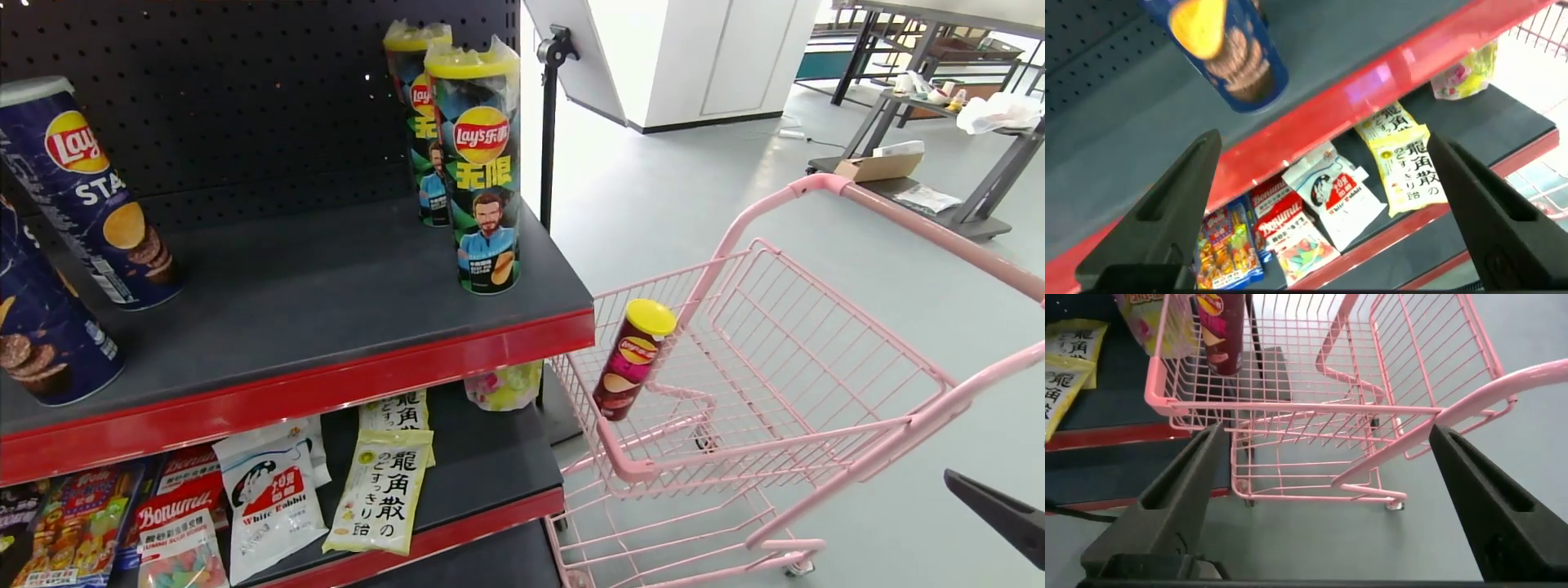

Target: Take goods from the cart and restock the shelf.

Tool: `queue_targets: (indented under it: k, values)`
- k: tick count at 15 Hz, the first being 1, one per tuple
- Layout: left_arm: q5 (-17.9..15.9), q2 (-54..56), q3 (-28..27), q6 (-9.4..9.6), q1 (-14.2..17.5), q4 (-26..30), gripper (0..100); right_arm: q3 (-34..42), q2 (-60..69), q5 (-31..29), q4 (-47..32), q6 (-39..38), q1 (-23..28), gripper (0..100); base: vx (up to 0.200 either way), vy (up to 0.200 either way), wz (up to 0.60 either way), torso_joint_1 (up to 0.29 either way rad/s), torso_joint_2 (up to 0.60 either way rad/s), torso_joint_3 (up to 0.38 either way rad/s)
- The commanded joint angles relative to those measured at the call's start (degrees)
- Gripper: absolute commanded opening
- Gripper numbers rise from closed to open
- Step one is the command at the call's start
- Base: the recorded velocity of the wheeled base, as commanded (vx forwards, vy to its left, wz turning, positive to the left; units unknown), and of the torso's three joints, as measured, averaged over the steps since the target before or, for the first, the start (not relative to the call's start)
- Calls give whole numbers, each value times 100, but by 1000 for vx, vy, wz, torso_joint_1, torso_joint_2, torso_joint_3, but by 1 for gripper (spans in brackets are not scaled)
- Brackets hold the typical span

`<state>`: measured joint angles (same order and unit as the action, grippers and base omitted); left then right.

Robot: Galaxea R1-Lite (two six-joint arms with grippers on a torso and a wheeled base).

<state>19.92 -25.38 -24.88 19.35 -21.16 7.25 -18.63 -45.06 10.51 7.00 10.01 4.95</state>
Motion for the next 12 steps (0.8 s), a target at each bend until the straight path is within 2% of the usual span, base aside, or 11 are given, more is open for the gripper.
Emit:
queue_targets:
  k: [1, 4, 6, 8, 9, 10, 12]
  values:
    - [3, 86, 1, -1, -11, -5, 100, 17, -205, 4, 21, 1, -3, 100, 0, 0, 0, -193, 554, 349]
    - [3, 279, 1, -1, -11, 4, 100, -510, -1049, 4, 91, -52, -20, 100, 0, 0, 0, -133, 370, 235]
    - [-76, 323, -26, -27, -11, -5, 100, -950, -2192, 48, 610, -192, -433, 100, 0, 0, 0, -36, 88, 63]
    - [-498, 314, -122, -63, -2, -5, 100, -1073, -3000, 206, 1216, -386, -653, 100, 0, 0, 0, -6, 25, 9]
    - [-577, 306, -149, -63, -11, -5, 100, -1161, -3466, 285, 1410, -350, -697, 100, 0, 0, 0, 0, 0, 0]
    - [-586, 306, -175, -71, -11, -5, 100, -1284, -3879, 311, 1779, -333, -706, 100, 0, 0, 0, 0, 0, 0]
    - [-551, 314, -175, -230, -2, -5, 100, -1776, -4600, 435, 2306, -465, -899, 100, 0, 0, 0, 0, 0, 0]
